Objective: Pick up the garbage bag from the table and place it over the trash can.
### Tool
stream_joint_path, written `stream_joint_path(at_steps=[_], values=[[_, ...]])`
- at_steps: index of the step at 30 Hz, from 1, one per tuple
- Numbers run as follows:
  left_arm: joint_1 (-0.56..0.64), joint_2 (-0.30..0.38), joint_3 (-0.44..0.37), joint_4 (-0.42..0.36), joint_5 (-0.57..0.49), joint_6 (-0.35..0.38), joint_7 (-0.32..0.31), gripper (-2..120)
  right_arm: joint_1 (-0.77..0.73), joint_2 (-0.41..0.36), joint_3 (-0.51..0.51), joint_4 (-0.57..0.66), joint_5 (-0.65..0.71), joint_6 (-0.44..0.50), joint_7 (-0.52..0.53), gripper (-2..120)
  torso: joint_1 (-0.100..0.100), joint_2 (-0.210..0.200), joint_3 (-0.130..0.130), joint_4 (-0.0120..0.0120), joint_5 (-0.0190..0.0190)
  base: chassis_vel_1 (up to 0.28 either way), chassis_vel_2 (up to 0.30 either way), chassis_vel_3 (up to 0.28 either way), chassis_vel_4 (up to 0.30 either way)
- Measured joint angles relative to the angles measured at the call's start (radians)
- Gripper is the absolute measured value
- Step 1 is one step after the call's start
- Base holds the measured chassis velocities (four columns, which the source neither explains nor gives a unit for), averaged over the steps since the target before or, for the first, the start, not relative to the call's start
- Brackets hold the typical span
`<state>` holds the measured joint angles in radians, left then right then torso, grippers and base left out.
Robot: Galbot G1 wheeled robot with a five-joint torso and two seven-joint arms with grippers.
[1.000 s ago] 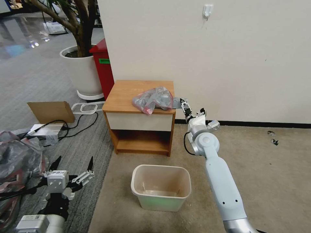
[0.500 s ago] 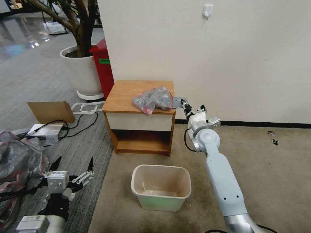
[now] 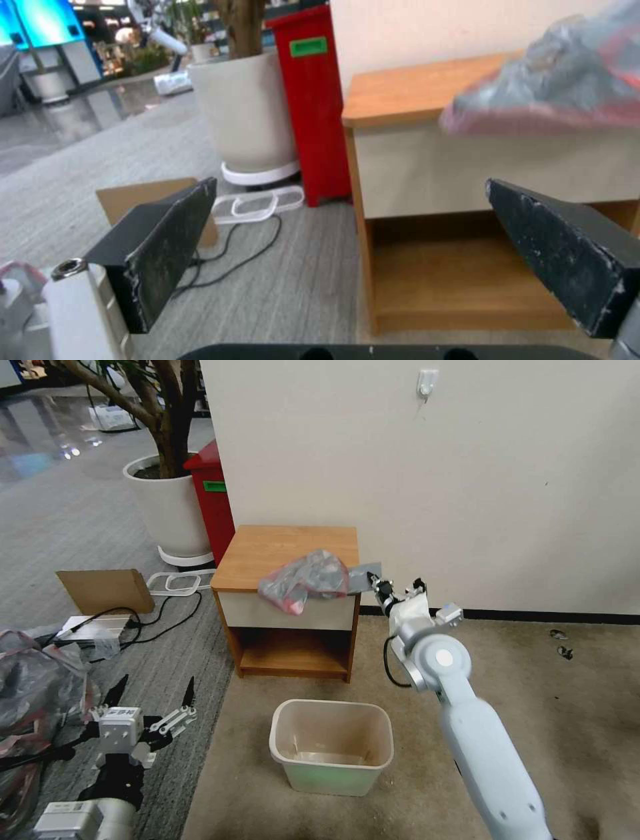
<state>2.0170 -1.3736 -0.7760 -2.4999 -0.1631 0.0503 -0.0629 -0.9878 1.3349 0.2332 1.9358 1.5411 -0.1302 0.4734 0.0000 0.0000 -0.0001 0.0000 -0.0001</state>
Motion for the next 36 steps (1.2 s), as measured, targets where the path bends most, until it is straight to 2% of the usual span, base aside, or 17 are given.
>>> stream_joint_path(at_steps=[6, 8, 10, 15, 21, 31, 36], values=[[-0.019, 0.032, -0.007, 0.0, -0.007, 0.016, 0.0, 100, -0.175, -0.058, -0.09, 0.176, 0.006, -0.01, 0.002, 0, 0.0, 0.0, 0.0, 0.0, 0.0, 0.0, 0.0, 0.0, 0.0], [-0.022, 0.036, -0.009, 0.0, -0.012, 0.017, -0.001, 100, -0.201, -0.065, -0.102, 0.197, 0.001, -0.014, 0.002, 0, 0.0, 0.0, 0.0, 0.0, 0.0, 0.0, 0.0, 0.0, 0.0], [-0.032, 0.044, -0.01, 0.0, -0.022, 0.02, -0.002, 100, -0.278, -0.098, -0.141, 0.234, -0.059, -0.029, 0.0, 0, 0.0, 0.0, 0.0, 0.0, 0.0, 0.0, 0.0, 0.0, 0.0], [-0.038, 0.044, -0.007, 0.0, -0.024, 0.02, -0.003, 100, -0.352, -0.151, -0.157, 0.236, -0.149, -0.038, -0.019, 0, 0.0, 0.0, 0.0, 0.0, 0.0002, 0.0, 0.0, 0.0, 0.0], [-0.044, 0.04, 0.0, 0.0, -0.024, 0.02, -0.004, 100, -0.434, -0.22, -0.127, 0.236, -0.229, -0.044, -0.072, 0, 0.0, 0.0, 0.0, 0.0, 0.0002, 0.0, 0.0, 0.0, 0.0], [-0.045, 0.051, 0.01, 0.006, -0.024, 0.019, -0.005, 100, -0.485, -0.27, -0.1, 0.207, -0.316, -0.039, -0.121, 0, 0.0, 0.0, 0.0, 0.0, 0.0002, 0.0, 0.0, 0.0, 0.0], [-0.048, 0.056, 0.009, 0.01, -0.027, 0.019, -0.006, 100, -0.512, -0.27, -0.108, 0.205, -0.36, -0.025, -0.12, 0, 0.0, 0.0, 0.0, 0.0, 0.0001, 0.0, 0.0, 0.0, 0.0]])
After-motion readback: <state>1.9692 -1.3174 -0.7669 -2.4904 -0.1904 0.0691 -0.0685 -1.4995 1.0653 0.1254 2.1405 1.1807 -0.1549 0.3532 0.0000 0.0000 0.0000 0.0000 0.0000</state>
